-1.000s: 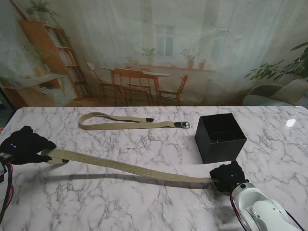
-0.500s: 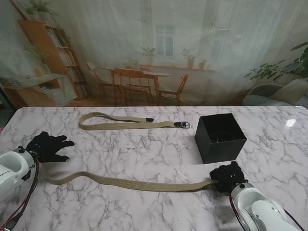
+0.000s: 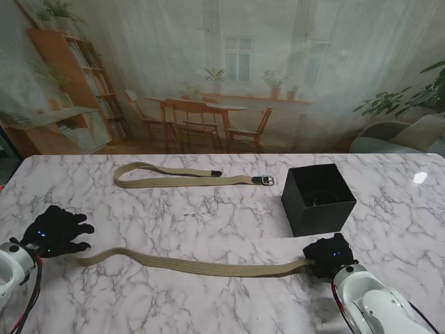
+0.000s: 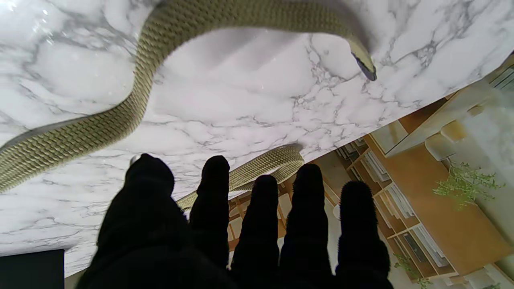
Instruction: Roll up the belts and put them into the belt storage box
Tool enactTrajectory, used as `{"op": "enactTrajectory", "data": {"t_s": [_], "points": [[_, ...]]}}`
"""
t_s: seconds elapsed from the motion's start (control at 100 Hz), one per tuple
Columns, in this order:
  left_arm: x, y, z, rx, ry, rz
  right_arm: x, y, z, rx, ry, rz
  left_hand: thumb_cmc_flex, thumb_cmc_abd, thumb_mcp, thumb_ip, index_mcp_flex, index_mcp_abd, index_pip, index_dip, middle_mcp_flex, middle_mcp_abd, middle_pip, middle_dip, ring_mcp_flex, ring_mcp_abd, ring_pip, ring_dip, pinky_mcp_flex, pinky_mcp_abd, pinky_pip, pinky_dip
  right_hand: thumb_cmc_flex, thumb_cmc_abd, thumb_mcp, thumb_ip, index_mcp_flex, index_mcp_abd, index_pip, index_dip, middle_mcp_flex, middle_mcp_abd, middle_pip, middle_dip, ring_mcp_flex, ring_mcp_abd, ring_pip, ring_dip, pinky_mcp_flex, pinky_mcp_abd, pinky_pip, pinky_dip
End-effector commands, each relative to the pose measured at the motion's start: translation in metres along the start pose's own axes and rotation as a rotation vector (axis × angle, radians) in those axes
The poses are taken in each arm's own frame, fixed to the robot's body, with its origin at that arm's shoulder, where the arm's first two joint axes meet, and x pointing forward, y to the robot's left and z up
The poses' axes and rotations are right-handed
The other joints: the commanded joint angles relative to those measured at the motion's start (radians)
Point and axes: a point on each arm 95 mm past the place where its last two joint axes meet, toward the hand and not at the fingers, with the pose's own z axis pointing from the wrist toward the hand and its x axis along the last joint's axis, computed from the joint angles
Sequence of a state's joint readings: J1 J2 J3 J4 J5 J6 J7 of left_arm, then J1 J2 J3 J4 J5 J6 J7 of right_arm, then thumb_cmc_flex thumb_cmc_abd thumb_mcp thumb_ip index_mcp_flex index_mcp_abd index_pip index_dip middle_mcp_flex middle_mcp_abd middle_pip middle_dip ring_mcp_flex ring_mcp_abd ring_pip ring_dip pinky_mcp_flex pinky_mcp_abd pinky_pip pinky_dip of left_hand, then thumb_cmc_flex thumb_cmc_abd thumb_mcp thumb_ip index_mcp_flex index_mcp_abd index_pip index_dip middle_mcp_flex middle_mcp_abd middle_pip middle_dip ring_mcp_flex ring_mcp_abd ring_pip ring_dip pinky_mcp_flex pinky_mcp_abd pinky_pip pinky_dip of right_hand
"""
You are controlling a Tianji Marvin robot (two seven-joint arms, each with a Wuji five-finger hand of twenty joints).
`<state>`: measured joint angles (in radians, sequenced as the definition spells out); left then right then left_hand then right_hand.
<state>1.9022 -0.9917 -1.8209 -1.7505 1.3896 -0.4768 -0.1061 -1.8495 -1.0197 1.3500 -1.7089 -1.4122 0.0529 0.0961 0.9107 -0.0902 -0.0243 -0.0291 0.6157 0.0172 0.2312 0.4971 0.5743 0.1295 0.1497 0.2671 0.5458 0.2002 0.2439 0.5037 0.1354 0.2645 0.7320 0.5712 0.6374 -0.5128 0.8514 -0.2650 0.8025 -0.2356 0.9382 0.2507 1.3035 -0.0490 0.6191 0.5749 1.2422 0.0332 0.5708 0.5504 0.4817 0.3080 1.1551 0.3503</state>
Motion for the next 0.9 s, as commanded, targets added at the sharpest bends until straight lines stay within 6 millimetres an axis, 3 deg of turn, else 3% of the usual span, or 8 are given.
{"op": "enactTrajectory", "data": {"t_s": [0.0,0.12,0.3,0.4,0.52,0.61,0.75,0.89], "points": [[0.006,0.008,-0.001,-0.018,0.005,-0.006,0.001,-0.002,0.000,0.012,0.000,-0.001,-0.012,0.035,0.003,0.018,0.000,0.026,-0.017,-0.014,0.031,0.015,-0.018,0.000,0.013,0.011,0.002,-0.010,-0.015,0.045,-0.010,-0.017,0.005,0.024,0.024,0.011,-0.027,-0.002,-0.001,-0.010,0.000,0.000,0.005,-0.011,0.004,0.006,0.019,0.000,-0.015,0.010,0.004,-0.001],[0.013,0.008,0.003,-0.019,0.027,-0.019,0.001,-0.003,0.003,0.037,0.009,-0.002,-0.014,0.038,0.004,0.019,0.016,0.030,-0.008,-0.013,0.045,0.014,-0.014,0.005,0.014,0.010,0.003,-0.009,-0.021,0.043,-0.014,-0.017,-0.109,0.027,-0.013,0.010,-0.074,0.024,-0.033,-0.007,-0.031,0.011,-0.007,-0.014,-0.018,0.012,-0.004,-0.008,-0.027,0.009,-0.001,-0.001],[0.027,0.008,0.015,-0.047,0.072,-0.039,0.003,-0.003,0.006,0.053,0.018,0.002,-0.047,0.051,-0.004,0.015,-0.019,0.030,-0.023,-0.022,-0.001,0.022,-0.036,0.000,0.000,0.009,-0.003,-0.009,-0.025,0.041,-0.021,-0.018,-0.082,0.091,-0.064,0.022,-0.047,-0.024,-0.022,0.011,-0.047,0.029,-0.010,-0.014,-0.033,0.023,-0.014,-0.007,-0.033,0.011,0.000,0.003],[0.033,0.008,0.017,-0.068,0.090,-0.047,0.003,-0.003,0.006,0.050,0.018,0.001,-0.107,0.046,-0.008,0.011,-0.069,0.048,-0.062,-0.047,-0.058,0.043,-0.069,-0.026,-0.014,0.009,-0.015,-0.017,-0.027,0.034,-0.034,-0.022,-0.059,0.131,-0.072,0.022,-0.022,-0.042,-0.014,0.004,-0.048,0.032,-0.010,-0.014,-0.036,0.027,-0.015,-0.007,-0.035,0.012,0.000,0.004],[0.035,0.011,0.016,-0.091,0.097,-0.050,0.002,-0.003,0.006,0.046,0.015,0.003,-0.200,-0.029,-0.004,0.011,-0.176,0.071,-0.140,-0.110,-0.142,0.077,-0.109,-0.073,-0.037,0.014,-0.023,-0.025,-0.034,0.026,-0.048,-0.021,-0.047,0.137,-0.079,0.023,-0.022,-0.025,-0.012,0.000,-0.045,0.030,-0.009,-0.014,-0.034,0.028,-0.013,-0.006,-0.034,0.011,0.002,0.005],[0.035,0.014,0.013,-0.104,0.098,-0.036,0.002,-0.004,0.005,0.045,0.012,0.004,-0.221,-0.111,0.003,0.014,-0.243,0.063,-0.178,-0.146,-0.188,0.073,-0.118,-0.085,-0.051,0.012,-0.024,-0.026,-0.036,0.020,-0.054,-0.017,-0.045,0.137,-0.080,0.024,-0.023,-0.019,-0.012,-0.002,-0.044,0.031,-0.008,-0.014,-0.034,0.028,-0.011,-0.005,-0.035,0.012,0.001,0.005],[0.033,0.022,0.014,-0.104,0.076,0.000,0.002,-0.004,0.005,0.041,0.010,0.003,-0.107,-0.146,0.036,0.023,-0.196,0.073,-0.110,-0.122,-0.161,0.070,-0.085,-0.060,-0.036,0.004,-0.004,-0.011,-0.020,0.012,-0.020,0.008,-0.041,0.133,-0.079,0.025,-0.020,-0.018,-0.011,-0.002,-0.043,0.030,-0.007,-0.014,-0.032,0.027,-0.009,-0.004,-0.033,0.012,0.003,0.006],[0.031,0.030,0.020,-0.130,0.049,0.013,0.001,-0.004,0.006,0.035,0.011,0.001,0.016,-0.120,0.055,0.031,-0.003,0.049,0.080,0.030,-0.161,0.063,-0.062,-0.030,-0.040,-0.006,0.003,0.001,-0.016,0.005,0.003,0.017,-0.026,0.126,-0.069,0.026,-0.020,-0.014,-0.010,-0.002,-0.032,0.026,-0.001,-0.012,-0.023,0.025,-0.001,-0.002,-0.030,0.012,0.003,0.006]]}}
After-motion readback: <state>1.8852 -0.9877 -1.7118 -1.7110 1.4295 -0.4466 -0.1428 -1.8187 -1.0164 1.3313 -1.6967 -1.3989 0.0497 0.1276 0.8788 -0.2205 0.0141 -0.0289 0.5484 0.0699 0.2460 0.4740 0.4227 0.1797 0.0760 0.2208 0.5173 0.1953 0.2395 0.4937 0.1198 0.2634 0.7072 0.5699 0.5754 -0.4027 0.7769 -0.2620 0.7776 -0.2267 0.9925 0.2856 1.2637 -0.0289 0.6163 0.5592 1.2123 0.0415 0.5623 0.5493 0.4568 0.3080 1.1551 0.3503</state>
